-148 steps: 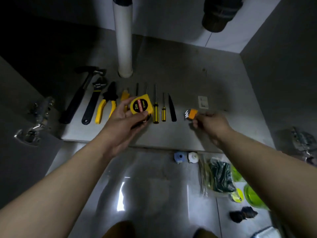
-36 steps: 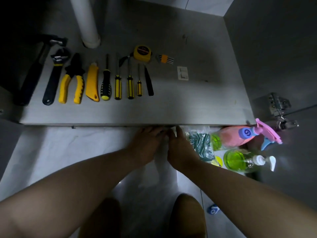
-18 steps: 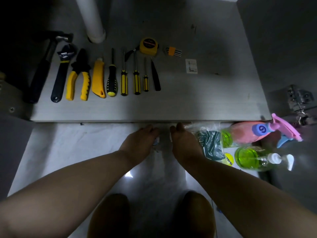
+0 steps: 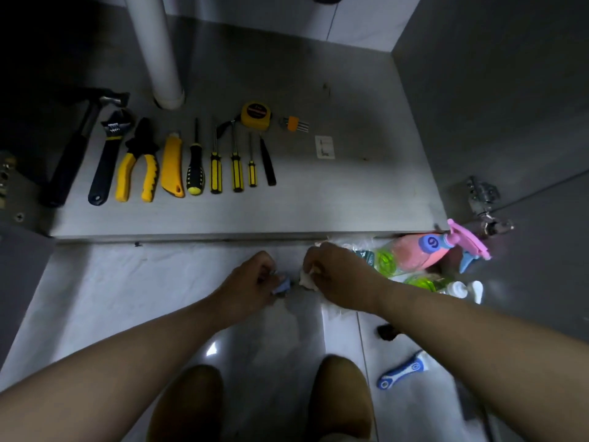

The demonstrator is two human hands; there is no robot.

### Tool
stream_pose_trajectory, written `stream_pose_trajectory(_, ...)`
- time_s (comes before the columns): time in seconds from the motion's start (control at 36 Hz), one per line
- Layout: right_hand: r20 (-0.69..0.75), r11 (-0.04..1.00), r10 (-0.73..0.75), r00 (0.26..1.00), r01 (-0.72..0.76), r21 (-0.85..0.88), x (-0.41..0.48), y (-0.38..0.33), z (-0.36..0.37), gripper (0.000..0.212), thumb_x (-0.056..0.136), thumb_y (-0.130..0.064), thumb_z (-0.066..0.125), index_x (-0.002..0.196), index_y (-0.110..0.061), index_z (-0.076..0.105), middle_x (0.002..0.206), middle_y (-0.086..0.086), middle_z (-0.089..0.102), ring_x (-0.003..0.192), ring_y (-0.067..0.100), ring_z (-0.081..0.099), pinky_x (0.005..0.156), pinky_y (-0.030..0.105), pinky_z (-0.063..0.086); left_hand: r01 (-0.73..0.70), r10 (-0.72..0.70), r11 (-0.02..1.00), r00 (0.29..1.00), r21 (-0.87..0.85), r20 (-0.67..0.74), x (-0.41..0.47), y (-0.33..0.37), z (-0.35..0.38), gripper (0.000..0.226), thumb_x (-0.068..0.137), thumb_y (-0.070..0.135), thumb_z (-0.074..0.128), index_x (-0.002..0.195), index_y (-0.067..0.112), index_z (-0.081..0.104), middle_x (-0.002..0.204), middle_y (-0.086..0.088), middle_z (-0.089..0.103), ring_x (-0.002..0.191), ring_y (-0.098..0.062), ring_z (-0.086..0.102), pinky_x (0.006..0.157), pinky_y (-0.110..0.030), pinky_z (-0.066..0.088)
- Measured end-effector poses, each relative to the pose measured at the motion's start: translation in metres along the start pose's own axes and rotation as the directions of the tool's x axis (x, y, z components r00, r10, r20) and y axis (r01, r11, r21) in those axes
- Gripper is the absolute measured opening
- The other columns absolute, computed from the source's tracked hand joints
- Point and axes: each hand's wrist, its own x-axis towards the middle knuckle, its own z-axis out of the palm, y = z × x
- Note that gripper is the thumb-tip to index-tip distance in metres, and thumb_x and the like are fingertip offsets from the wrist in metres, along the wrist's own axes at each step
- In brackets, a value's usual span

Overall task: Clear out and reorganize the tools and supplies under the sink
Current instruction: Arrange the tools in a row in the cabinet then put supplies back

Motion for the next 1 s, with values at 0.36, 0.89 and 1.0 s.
stream_pose_trajectory(0.36, -0.348, 0.885, 0.329, 0.878, -0.158, 0.438, 0.06, 0.008, -0.072, 0.012, 0.081, -0.01, 0.074, 0.09, -0.017, 0.07, 0.084, -0.001, 0.069, 0.077, 0.014, 0.062, 0.068, 0.022, 0.048, -0.004, 0.002, 0.746, 1.0, -0.666, -0.004, -0.003, 0.06, -0.044, 0.024, 0.095, 0.009, 0.065, 0.115, -0.004, 0.06, 0.11, -0.016, 0.073, 0.097, -0.024, 0.075, 0.075, -0.029, 0.061)
stream_pose_trajectory(0.89, -0.505, 0.953, 0.303, 0.808, -0.248, 0.175, 0.191, -0.017, -0.1, 0.019, 0.09, -0.017, 0.066, 0.102, -0.004, 0.073, 0.109, 0.019, 0.071, 0.106, 0.037, 0.064, 0.087, 0.038, 0.052, -0.205, -0.016, 0.706, 0.952, -0.678, -0.305, 0.023, 0.047, -0.087, 0.044, 0.091, -0.005, 0.067, 0.133, 0.002, 0.056, 0.122, -0.012, 0.071, 0.11, -0.022, 0.072, 0.09, -0.032, 0.061)
stream_pose_trajectory(1.0, -0.512, 0.95, 0.306, 0.802, -0.228, 0.211, 0.185, -0.016, -0.093, 0.028, 0.089, -0.013, 0.063, 0.116, -0.006, 0.067, 0.117, 0.021, 0.065, 0.11, 0.035, 0.06, 0.09, 0.032, 0.048, -0.194, -0.02, 0.744, 0.95, -0.64, -0.311, 0.021, 0.051, -0.086, 0.041, 0.091, -0.001, 0.068, 0.132, 0.002, 0.06, 0.122, -0.013, 0.072, 0.112, -0.021, 0.07, 0.093, -0.03, 0.059)
